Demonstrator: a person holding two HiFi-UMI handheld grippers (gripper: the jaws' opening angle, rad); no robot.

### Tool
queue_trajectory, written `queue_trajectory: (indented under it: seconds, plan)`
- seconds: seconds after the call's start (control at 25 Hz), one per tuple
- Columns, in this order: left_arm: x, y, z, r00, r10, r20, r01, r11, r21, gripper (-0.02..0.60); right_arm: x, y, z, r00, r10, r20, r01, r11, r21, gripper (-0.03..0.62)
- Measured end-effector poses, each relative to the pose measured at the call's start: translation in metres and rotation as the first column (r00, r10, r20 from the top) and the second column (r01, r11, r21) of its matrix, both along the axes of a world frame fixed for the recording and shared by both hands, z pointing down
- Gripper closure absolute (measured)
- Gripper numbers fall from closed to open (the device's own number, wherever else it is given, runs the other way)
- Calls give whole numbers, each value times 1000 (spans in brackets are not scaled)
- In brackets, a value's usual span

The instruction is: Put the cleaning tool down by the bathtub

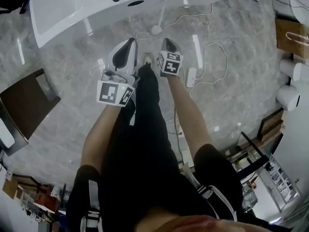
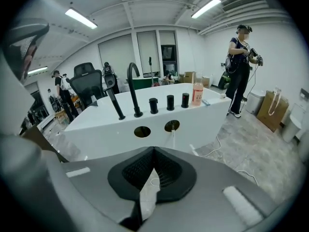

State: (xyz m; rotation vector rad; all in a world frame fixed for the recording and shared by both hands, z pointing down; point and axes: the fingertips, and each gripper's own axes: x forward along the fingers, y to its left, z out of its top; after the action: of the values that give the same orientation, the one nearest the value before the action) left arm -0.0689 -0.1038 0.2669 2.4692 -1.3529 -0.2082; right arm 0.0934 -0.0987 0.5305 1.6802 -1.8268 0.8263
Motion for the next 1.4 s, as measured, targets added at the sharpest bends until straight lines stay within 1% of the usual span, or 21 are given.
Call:
queue_trajectory:
  seconds: [0.08,0.24,0.48,0.6,0.72,0.8,0.92,1.12,1.24,1.32,1.4]
  plan:
    - [-5,16,-16,1000,2,3,-2,1000,1,572,-5,15,-30,1000,9,9,-9,1000,24,594]
    - [-21,47,-34,999,8,33,-7,1000,-9,572,-17,39,-93,999,32,31,-35,994,101,594]
    - [-54,85,-61,999,-2,49,3,1000,-19,572,-30,71,-191,997,63,55,-74,968,239,594]
    - [-64,98,-82,999,2,43,-2,1000,9,572,-34,85,-240,993,83,80,-104,942,319,594]
    - [-69,120,-99,999,14,40,-15,999,31,572,-37,116,-282,991,94,94,-123,914,386,594]
    - [-73,135,-110,998,13,53,-15,999,38,572,-41,137,-312,992,95,87,-123,893,433,594]
    - [-75,152,-133,996,10,90,-18,997,82,572,-45,164,-355,991,100,89,-131,856,501,594]
    - [-72,179,-164,995,32,92,-44,990,135,572,-48,210,-407,991,107,80,-134,801,584,594]
    - [-71,192,-172,995,45,95,-59,986,156,572,-51,231,-420,993,105,55,-116,782,612,594]
    - [-70,200,-173,993,49,105,-66,984,168,572,-53,241,-423,994,98,55,-111,780,616,594]
    - [-66,206,-171,992,60,109,-77,983,165,572,-55,248,-424,994,89,63,-109,780,616,595]
